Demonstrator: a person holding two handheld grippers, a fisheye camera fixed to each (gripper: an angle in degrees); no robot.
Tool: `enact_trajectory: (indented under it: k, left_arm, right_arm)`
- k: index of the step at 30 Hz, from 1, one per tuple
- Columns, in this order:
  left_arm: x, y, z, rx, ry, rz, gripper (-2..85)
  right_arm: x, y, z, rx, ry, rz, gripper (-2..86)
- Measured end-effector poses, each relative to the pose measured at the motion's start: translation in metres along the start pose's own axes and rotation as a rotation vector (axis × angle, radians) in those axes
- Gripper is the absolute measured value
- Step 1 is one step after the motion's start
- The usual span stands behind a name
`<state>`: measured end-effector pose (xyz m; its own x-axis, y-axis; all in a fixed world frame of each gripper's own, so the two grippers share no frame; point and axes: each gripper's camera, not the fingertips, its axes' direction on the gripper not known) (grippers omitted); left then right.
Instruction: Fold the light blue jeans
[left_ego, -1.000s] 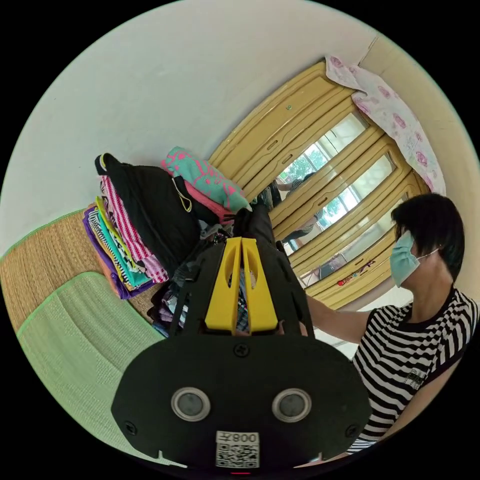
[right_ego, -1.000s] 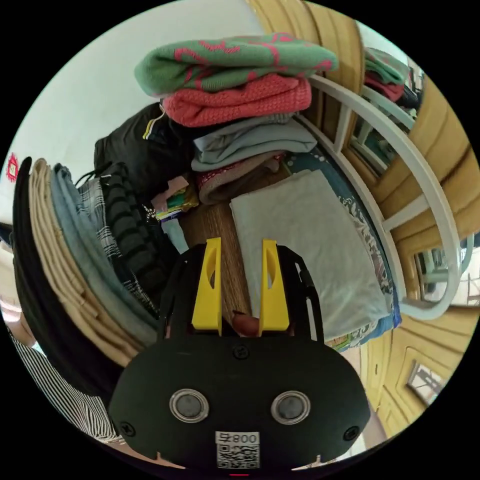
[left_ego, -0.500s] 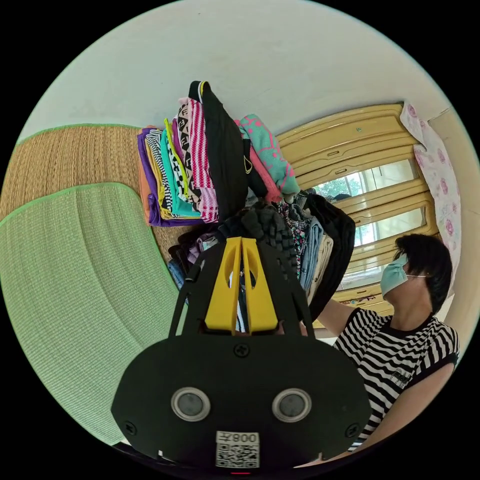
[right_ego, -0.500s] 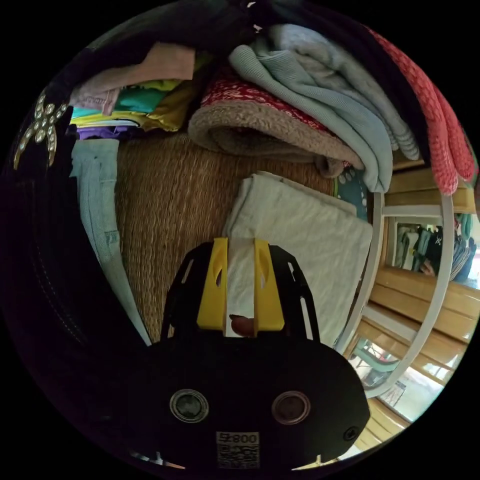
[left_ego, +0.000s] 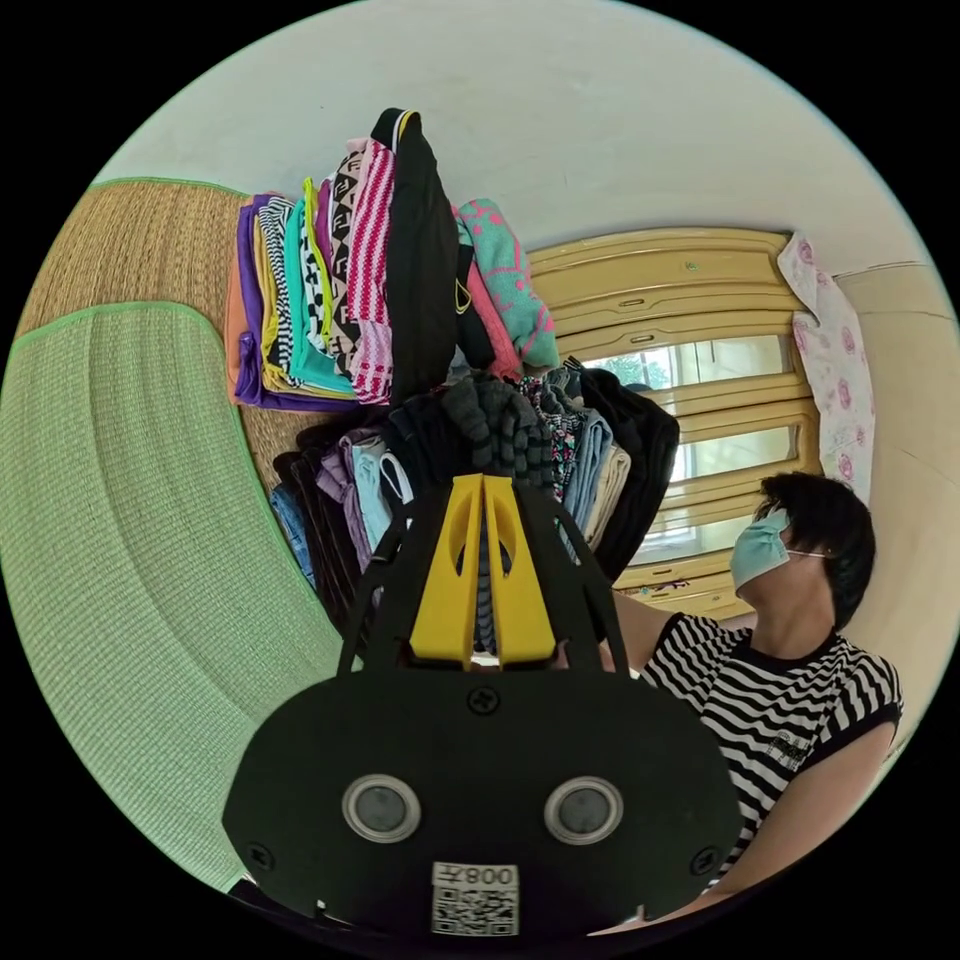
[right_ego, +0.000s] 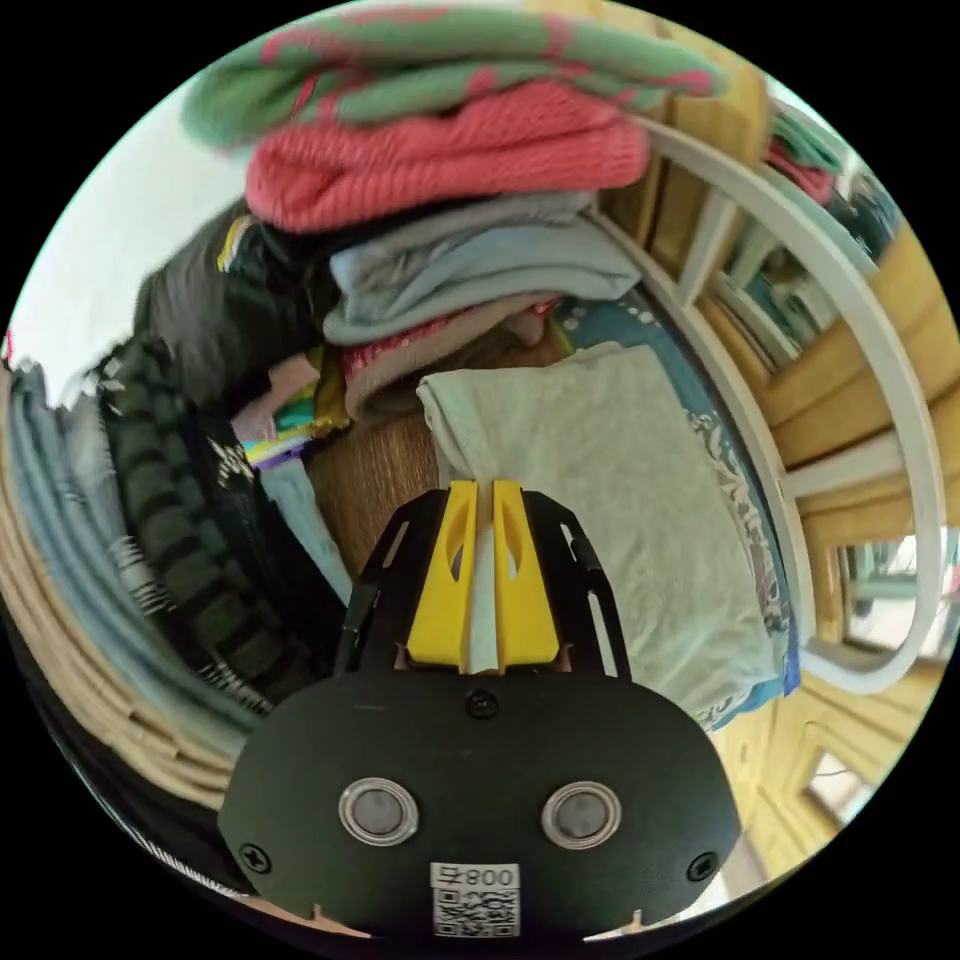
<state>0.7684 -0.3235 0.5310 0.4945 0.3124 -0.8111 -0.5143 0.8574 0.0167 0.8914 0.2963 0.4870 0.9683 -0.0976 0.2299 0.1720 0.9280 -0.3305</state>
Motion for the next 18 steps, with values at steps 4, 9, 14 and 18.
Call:
enact_trajectory:
  k: [4, 9, 14, 18]
  left_arm:
    - [-0.002, 0.014, -0.03, 0.01, 0.039, 0.0, 0.0]
    - [-0.004, 0.039, -0.075, 0.041, 0.158, -0.022, 0.0]
    - [0.007, 0.066, -0.117, 0.046, 0.239, 0.014, 0.0]
    - [0.026, 0.095, -0.162, 0.047, 0.276, 0.079, 0.0]
  right_arm:
    - [0.049, 0.052, -0.071, 0.239, -0.131, 0.171, 2.3]
    - [0.091, 0.159, -0.194, 0.644, -0.284, 0.296, 2.2]
    - [0.077, 0.238, -0.295, 0.89, -0.285, 0.287, 2.1]
    - [0.029, 0.275, -0.368, 1.034, -0.235, 0.202, 2.0]
